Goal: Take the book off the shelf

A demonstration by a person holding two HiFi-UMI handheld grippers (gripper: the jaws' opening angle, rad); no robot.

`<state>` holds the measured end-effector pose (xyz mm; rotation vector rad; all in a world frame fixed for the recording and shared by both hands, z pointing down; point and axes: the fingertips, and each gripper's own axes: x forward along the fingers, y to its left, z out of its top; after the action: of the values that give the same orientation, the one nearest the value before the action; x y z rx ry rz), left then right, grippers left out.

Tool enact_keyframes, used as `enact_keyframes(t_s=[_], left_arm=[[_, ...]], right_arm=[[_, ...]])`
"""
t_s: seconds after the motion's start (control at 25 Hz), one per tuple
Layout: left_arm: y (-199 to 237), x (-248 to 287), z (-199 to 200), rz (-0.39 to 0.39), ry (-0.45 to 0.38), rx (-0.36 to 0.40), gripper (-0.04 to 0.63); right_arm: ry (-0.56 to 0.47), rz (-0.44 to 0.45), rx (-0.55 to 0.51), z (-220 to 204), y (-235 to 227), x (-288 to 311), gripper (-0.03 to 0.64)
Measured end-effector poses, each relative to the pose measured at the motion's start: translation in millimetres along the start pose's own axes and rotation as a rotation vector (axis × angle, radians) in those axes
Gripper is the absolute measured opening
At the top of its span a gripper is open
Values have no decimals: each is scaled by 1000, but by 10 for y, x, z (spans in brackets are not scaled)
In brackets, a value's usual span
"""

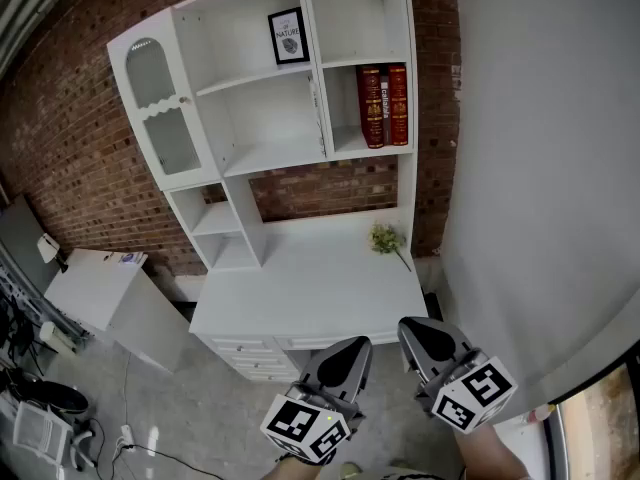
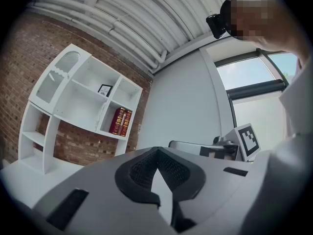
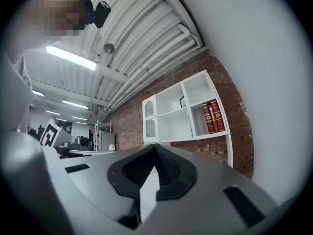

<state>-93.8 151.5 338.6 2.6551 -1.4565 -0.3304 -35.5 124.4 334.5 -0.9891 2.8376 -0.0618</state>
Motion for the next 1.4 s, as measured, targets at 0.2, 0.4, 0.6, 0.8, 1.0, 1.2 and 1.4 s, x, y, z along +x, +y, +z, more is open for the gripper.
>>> enact_keyframes(t_s=[0.2,0.4,0.6,0.8,1.0,1.2,1.4], left_arm=[[15,-38,47,1,-3,3,11],[35,-100,51,-8,-4,-3,11],[97,-151,80,-6,-5,4,11],[238,-196,151,-3,-7,17,11],[436,-253,268,-3,-19,27,11],[705,-346,352,4,-30,39,11],[873,-437,209,9,-9,31,11]], right_arm=[[2,1,-3,8,50,15,17],[8,4,1,-34,136,51,17],[6,14,19,-45,206,108,17],[-33,-15,34,23,229,168,18],[-56,-49,39,91,259,272,18],[-68,-84,29,93,300,451,18],[-35,-103,27,-171,373,529,18]])
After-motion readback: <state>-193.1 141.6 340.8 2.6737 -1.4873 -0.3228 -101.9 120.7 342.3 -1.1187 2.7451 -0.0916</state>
